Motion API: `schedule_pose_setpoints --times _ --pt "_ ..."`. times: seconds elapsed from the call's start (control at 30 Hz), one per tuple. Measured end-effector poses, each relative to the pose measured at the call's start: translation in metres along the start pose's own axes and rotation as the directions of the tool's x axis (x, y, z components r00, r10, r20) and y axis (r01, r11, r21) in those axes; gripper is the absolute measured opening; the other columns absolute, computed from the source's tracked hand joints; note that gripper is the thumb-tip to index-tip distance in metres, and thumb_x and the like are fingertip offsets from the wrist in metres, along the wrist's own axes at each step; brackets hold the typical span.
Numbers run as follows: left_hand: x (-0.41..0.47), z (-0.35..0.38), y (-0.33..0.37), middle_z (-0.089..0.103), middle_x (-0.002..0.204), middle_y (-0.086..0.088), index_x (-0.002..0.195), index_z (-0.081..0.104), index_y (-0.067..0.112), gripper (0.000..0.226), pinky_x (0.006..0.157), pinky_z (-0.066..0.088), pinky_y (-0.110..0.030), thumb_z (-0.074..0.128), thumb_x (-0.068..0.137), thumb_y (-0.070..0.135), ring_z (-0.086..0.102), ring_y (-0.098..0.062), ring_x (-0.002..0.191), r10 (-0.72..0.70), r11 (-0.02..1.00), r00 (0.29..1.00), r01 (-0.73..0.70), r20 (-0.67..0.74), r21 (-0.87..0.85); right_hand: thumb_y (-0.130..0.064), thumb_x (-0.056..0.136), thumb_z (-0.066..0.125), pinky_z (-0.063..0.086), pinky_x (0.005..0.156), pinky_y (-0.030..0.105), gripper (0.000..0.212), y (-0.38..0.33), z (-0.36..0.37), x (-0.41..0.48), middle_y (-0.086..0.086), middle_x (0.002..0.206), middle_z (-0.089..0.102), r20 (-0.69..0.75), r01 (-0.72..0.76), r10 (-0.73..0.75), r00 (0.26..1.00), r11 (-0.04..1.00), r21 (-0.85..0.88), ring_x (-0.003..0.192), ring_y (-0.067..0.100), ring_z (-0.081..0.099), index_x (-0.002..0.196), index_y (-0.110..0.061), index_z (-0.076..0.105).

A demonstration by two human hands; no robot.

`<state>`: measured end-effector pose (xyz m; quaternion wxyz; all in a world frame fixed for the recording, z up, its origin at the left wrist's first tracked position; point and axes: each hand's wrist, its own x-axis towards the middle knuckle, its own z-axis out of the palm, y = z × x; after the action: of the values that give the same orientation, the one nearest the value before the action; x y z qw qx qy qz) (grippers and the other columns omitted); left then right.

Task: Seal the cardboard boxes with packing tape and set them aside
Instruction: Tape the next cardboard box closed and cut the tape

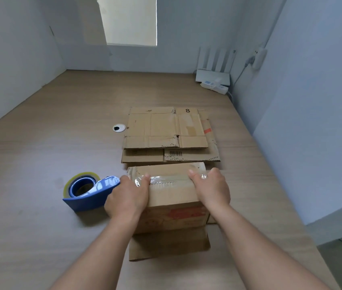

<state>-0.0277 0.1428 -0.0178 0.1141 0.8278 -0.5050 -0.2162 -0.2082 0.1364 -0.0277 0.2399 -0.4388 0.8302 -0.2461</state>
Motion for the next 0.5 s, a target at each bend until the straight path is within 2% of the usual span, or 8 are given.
schedule_pose_setpoints --times 0.07,0.13,0.2,0.27,0.33,0.4,0.47,0.5 --pt "-0.004 0.001 -0.009 0.056 0.13 -0.015 0.139 0.042 0.02 0.059 0.092 0.041 -0.041 0.028 0.096 0.058 0.051 -0.037 0.118 -0.022 0.995 1.0 0.023 0.011 -0.093 -0.05 0.091 0.053 0.035 0.062 0.033 0.039 0.011 0.0 -0.001 0.003 0.085 0.056 -0.016 0.03 -0.028 0.999 0.988 0.151 0.082 0.025 0.053 0.079 -0.014 0.046" --pt "-0.006 -0.002 -0.019 0.051 0.139 -0.01 0.151 0.021 0.033 0.054 0.095 0.038 -0.041 0.026 0.1 0.048 0.048 -0.034 0.123 0.026 0.983 0.998 -0.017 0.049 -0.18 -0.042 0.095 0.05 0.033 0.059 0.033 0.037 0.016 0.0 -0.002 -0.001 0.073 0.053 -0.034 0.075 -0.069 0.997 0.976 0.206 0.074 0.023 0.05 0.072 -0.014 0.045" --pt "-0.007 -0.011 -0.032 0.053 0.13 -0.002 0.15 0.006 0.044 0.055 0.085 0.043 -0.037 0.03 0.101 0.041 0.057 -0.025 0.105 0.135 0.954 0.979 -0.087 0.154 -0.288 -0.038 0.096 0.049 0.032 0.057 0.034 0.037 0.015 -0.003 0.005 -0.001 0.067 0.051 -0.033 0.136 -0.132 0.991 0.973 0.189 0.07 0.021 0.049 0.068 -0.015 0.044" --pt "-0.011 -0.023 -0.05 0.054 0.116 0.006 0.146 0.014 0.049 0.06 0.077 0.054 -0.037 0.046 0.097 0.04 0.061 -0.016 0.088 0.257 0.908 0.907 -0.109 0.333 -0.405 -0.039 0.094 0.052 0.031 0.055 0.034 0.04 0.008 -0.007 0.019 -0.002 0.064 0.05 0.017 0.203 -0.207 0.978 0.969 0.139 0.067 0.021 0.048 0.064 -0.016 0.042" --pt "-0.019 -0.033 -0.065 0.053 0.114 0.005 0.131 0.033 0.046 0.066 0.082 0.055 -0.034 0.069 0.076 0.056 0.059 -0.012 0.097 0.311 0.913 0.822 -0.12 0.476 -0.39 -0.046 0.09 0.056 0.033 0.057 0.032 0.04 -0.003 -0.007 0.035 -0.005 0.067 0.054 0.082 0.289 -0.292 0.953 0.956 0.048 0.071 0.02 0.052 0.063 -0.018 0.046" --pt "-0.03 -0.03 -0.074 0.044 0.117 0.01 0.117 0.039 0.04 0.081 0.089 0.049 -0.027 0.075 0.052 0.073 0.05 -0.006 0.106 0.339 0.935 0.808 -0.235 0.481 -0.264 -0.057 0.083 0.06 0.039 0.064 0.031 0.038 -0.02 0.0 0.044 -0.008 0.078 0.06 0.144 0.363 -0.354 0.924 0.931 -0.045 0.081 0.017 0.056 0.069 -0.022 0.055" --pt "-0.045 -0.017 -0.071 0.041 0.122 0.013 0.126 0.033 0.031 0.104 0.092 0.048 -0.026 0.077 0.044 0.075 0.05 -0.004 0.109 0.362 0.925 0.827 -0.262 0.431 -0.273 -0.068 0.078 0.059 0.042 0.075 0.032 0.043 -0.041 0.013 0.045 -0.005 0.102 0.062 0.186 0.389 -0.362 0.913 0.911 -0.139 0.099 0.017 0.057 0.092 -0.027 0.062" --pt "-0.051 -0.007 -0.069 0.042 0.127 0.012 0.136 0.026 0.026 0.121 0.095 0.049 -0.03 0.077 0.039 0.077 0.052 -0.005 0.111 0.354 0.917 0.843 -0.229 0.405 -0.326 -0.071 0.076 0.057 0.043 0.08 0.034 0.055 -0.05 0.019 0.044 -0.002 0.114 0.058 0.187 0.375 -0.343 0.921 0.909 -0.179 0.109 0.02 0.054 0.108 -0.027 0.06"
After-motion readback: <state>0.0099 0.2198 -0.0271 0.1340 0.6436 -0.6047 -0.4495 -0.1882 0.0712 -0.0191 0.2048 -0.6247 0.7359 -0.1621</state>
